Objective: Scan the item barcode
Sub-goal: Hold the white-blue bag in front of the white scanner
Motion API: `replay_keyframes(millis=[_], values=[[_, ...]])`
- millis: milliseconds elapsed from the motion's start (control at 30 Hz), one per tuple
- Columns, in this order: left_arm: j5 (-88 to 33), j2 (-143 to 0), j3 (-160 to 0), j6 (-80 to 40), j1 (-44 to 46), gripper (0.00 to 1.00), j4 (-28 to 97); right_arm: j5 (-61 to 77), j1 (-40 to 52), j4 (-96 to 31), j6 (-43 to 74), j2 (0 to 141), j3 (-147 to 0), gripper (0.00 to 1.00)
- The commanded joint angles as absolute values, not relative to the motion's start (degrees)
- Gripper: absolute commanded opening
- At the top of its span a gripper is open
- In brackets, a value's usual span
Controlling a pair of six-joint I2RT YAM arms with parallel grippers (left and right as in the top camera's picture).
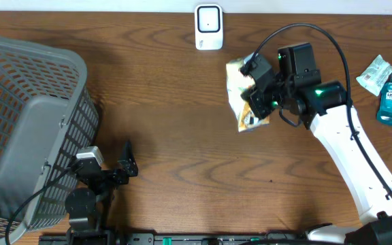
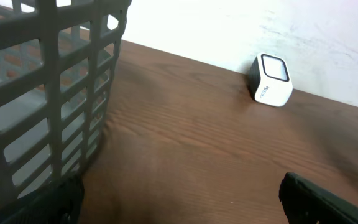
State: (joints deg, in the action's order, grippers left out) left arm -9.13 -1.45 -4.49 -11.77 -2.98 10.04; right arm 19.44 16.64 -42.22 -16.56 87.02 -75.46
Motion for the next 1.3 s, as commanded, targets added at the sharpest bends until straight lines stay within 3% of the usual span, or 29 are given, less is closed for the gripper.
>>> replay_keyframes(millis=[0,233,500,667,967,1267], values=[[-10.1,-1.5,-3.6,-11.7,-3.1,1.0,11.5,11.4,16.6,-35.3,-9.5,89.3,-75.7,0.01],[-10.1,-1.5,-3.6,-11.7,-3.1,1.0,11.5,7.7,16.6,-29.7,-10.1,101.8,-84.8,0.01],[-10.0,-1.5,-3.6,-11.7,-3.1,0.99,11.5,4.9,16.9,-42.7,-18.9,124.3,-117.7,0.01],[-10.0,-1.5,-3.6,-11.7,-3.1,1.0,11.5,-10.9,18.4,-47.6,-27.5,135.3,-133.7,0.01],[-10.1,-1.5,-3.6,-11.7,-3.1,1.0,11.5,-35.8,23.8,-38.3,-48.7,145.4,-138.4,0.01],[-10.0,-1.5,-3.6,-11.7,-3.1,1.0,11.5,-39.6,24.5,-32.4,-51.3,146.1,-138.4,0.01]])
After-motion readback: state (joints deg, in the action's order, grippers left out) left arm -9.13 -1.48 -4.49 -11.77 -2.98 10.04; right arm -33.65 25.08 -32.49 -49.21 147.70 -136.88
